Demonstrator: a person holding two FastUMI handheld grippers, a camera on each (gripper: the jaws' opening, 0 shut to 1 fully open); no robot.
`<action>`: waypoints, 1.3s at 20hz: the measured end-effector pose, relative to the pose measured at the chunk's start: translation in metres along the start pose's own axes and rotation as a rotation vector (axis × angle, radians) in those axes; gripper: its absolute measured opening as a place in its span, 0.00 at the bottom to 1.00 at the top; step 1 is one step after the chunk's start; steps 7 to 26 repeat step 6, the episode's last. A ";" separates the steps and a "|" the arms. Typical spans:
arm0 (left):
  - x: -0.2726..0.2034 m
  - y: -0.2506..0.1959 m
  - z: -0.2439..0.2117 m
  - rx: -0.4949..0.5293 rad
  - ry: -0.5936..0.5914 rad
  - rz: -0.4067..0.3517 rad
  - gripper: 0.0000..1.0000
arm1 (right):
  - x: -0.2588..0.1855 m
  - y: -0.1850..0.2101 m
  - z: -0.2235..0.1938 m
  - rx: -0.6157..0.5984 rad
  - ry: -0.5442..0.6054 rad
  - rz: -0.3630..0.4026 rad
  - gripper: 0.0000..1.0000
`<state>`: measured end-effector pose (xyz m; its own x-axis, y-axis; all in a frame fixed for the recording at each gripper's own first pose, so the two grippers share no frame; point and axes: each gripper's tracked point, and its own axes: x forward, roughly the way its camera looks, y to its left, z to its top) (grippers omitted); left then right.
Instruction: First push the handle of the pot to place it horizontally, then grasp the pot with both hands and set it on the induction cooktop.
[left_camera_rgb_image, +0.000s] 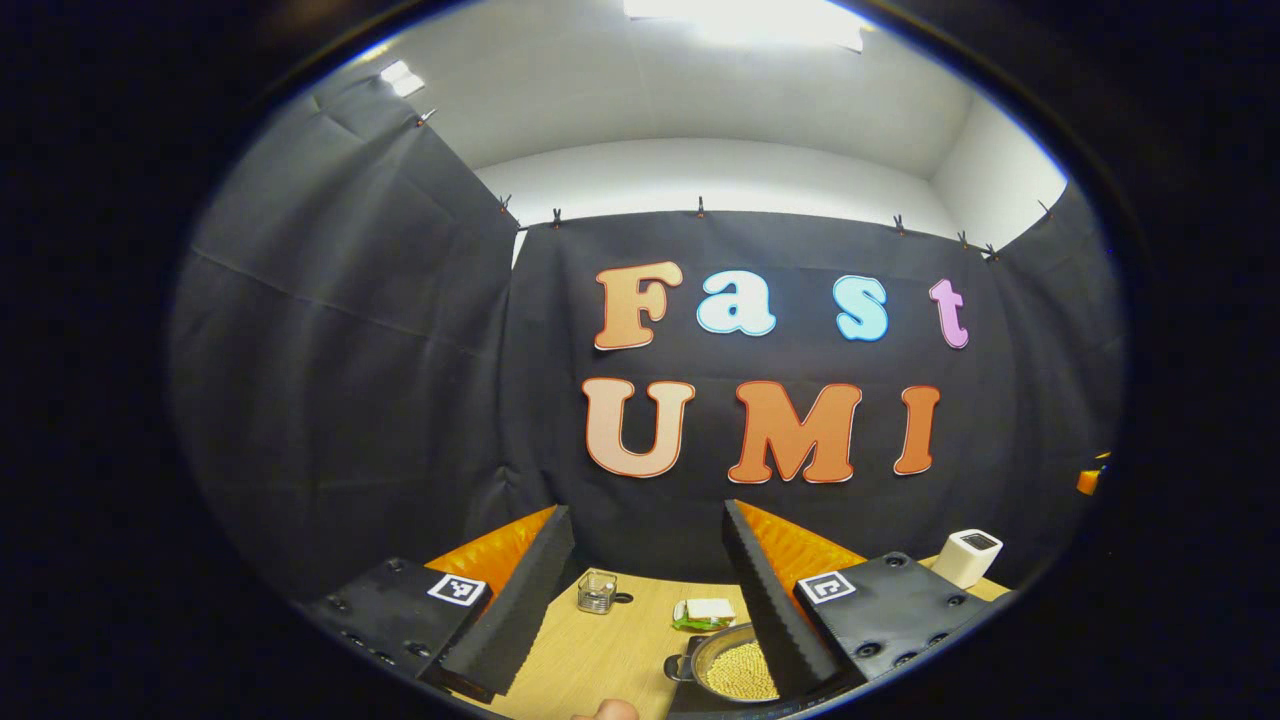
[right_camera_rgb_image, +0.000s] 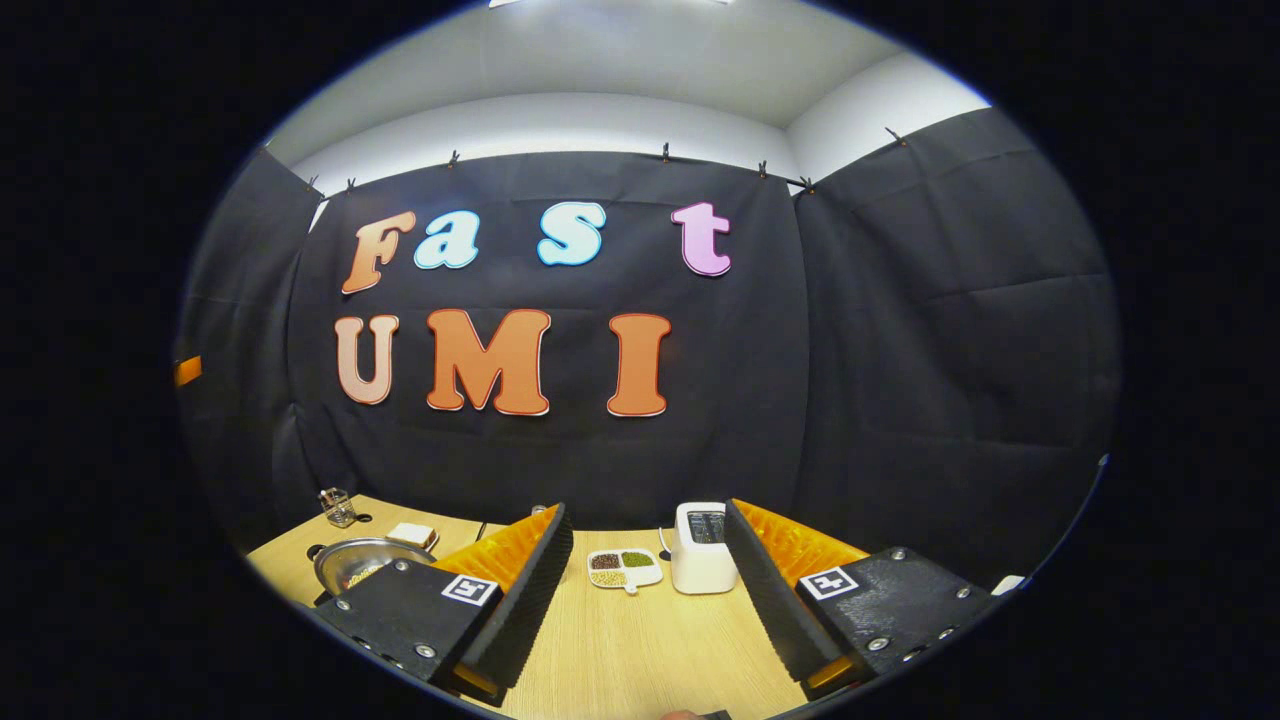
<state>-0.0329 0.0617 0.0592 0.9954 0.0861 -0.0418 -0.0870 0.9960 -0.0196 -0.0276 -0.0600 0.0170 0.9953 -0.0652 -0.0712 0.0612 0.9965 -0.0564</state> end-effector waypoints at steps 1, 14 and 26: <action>0.000 0.000 0.001 0.000 0.000 0.000 0.99 | 0.000 0.001 0.000 0.003 -0.001 0.003 0.94; 0.000 -0.001 0.000 0.001 -0.001 0.000 0.99 | -0.001 0.005 0.001 0.008 0.003 0.015 0.94; 0.000 -0.001 0.000 0.001 -0.001 0.000 0.99 | -0.001 0.005 0.001 0.008 0.003 0.015 0.94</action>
